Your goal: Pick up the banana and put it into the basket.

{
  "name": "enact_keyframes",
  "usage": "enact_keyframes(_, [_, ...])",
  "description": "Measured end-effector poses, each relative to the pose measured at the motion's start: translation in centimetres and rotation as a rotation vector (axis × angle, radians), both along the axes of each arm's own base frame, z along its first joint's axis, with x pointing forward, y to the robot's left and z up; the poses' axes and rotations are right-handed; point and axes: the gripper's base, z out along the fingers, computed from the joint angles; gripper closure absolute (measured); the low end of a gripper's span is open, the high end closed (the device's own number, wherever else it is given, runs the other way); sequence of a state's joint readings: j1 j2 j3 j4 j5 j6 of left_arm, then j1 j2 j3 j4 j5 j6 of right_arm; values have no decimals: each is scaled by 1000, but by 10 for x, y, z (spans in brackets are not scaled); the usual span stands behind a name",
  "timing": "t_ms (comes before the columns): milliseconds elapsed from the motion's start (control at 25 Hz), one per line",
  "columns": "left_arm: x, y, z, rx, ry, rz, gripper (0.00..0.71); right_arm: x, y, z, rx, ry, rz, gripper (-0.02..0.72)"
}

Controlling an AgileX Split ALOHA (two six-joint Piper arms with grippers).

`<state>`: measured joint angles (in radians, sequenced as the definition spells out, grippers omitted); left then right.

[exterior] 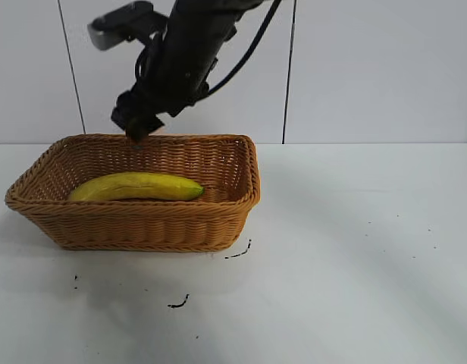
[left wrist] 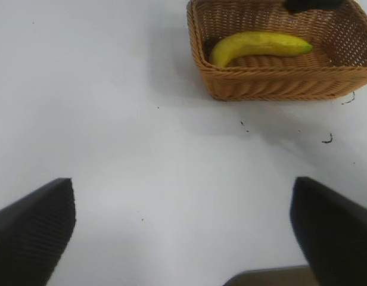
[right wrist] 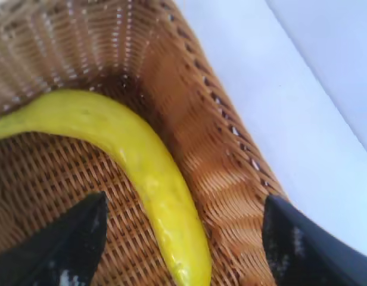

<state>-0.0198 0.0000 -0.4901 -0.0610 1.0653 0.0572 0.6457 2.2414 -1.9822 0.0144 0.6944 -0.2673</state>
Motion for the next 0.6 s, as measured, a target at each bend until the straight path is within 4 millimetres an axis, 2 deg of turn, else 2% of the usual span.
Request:
enact_keyframes(80, [0,0,0,0,0,0,15,1,-11,11,19,42,-51,173])
enact_keyframes(240, [0,0,0,0,0,0,15,11,-42,17,29,170,-170,173])
enact_keyframes(600, [0,0,0,0,0,0,15,43,-128,32,29,317,-435,173])
